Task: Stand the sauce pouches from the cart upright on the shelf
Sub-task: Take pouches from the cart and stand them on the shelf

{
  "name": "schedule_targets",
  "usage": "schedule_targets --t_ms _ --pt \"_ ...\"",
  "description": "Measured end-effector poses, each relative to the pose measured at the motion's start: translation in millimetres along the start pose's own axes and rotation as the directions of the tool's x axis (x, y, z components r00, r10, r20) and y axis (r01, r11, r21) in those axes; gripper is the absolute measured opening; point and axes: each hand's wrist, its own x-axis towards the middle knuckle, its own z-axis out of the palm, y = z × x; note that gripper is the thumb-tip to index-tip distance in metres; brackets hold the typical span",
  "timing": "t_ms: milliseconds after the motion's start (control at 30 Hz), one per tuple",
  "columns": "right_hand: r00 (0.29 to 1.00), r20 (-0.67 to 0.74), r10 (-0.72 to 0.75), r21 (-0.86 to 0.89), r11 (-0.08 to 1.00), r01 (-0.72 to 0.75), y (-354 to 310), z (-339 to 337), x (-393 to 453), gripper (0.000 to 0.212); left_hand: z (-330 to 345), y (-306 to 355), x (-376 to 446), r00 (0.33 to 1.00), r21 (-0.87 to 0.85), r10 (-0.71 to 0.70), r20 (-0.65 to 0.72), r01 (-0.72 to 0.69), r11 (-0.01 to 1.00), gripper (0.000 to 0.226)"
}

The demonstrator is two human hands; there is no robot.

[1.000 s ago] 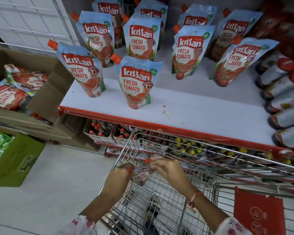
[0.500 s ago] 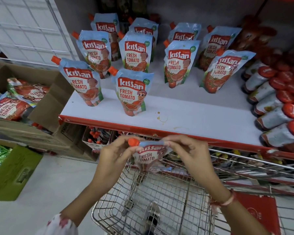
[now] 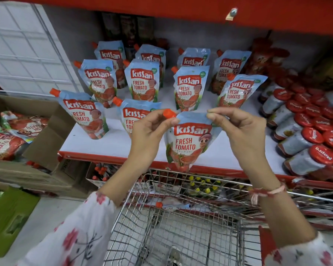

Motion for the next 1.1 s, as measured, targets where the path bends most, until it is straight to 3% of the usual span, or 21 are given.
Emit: schedule_targets --t_ms 300,733,1100 --pt "0.995 -0.083 0.050 0.001 0.999 -0.050 44 -8 40 0.015 29 -34 53 0.995 -0.021 -0.056 -0.082 0.055 0.998 0.017" --pt "0.990 -0.096 0.104 -0.027 0.994 -0.107 79 -13 52 0.012 35 -62 69 0.988 -0.026 -0.149 -0.046 0.148 0.989 0.027" --pt "0.989 -0.100 0.109 -0.062 0.991 -0.115 78 -14 48 0.015 37 -65 64 0.986 -0.039 -0.163 -0.048 0.161 0.986 0.022"
